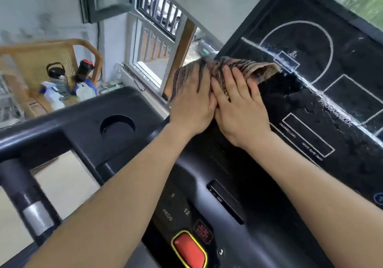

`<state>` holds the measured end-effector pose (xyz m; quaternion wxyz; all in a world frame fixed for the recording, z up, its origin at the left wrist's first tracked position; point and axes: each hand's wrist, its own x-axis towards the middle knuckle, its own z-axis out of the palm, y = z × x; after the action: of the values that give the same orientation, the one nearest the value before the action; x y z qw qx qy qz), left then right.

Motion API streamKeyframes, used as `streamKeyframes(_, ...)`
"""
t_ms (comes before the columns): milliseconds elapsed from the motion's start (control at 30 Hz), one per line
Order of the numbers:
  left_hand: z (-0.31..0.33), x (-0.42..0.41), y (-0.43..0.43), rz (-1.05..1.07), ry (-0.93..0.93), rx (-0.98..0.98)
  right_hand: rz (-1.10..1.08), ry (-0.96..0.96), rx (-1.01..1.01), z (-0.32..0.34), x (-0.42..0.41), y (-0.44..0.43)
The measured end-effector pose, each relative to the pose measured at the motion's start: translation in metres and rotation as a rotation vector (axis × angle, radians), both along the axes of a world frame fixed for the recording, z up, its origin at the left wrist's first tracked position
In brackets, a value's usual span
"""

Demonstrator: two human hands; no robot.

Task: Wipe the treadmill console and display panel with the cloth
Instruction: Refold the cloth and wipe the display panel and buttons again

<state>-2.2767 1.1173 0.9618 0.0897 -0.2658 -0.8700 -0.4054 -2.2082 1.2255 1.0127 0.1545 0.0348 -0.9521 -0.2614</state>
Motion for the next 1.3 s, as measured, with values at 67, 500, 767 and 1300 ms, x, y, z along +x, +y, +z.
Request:
streamKeyframes(67, 0.006, -0.024, -0.007, -0.069, -0.123, 0.099, 0.003, 0.010, -0.006, 0.009, -0.029, -0.010)
streamKeyframes(500, -0.042, -0.022, -0.093, -0.205, -0.403, -0.216, -0.053, -0.868, 0.133, -0.010, -0.099, -0.108)
streamKeyframes(767, -0.057, 0.036, -0.168, 0.032, -0.303, -0.322, 0.237, -0.697, -0.129, -0.045, -0.039, -0.163)
streamKeyframes(1300, -0.079, 0.042, -0.113, 0.116, -0.112, -0.210, 0.168, -0.580, 0.051, -0.063, -0.031, -0.101)
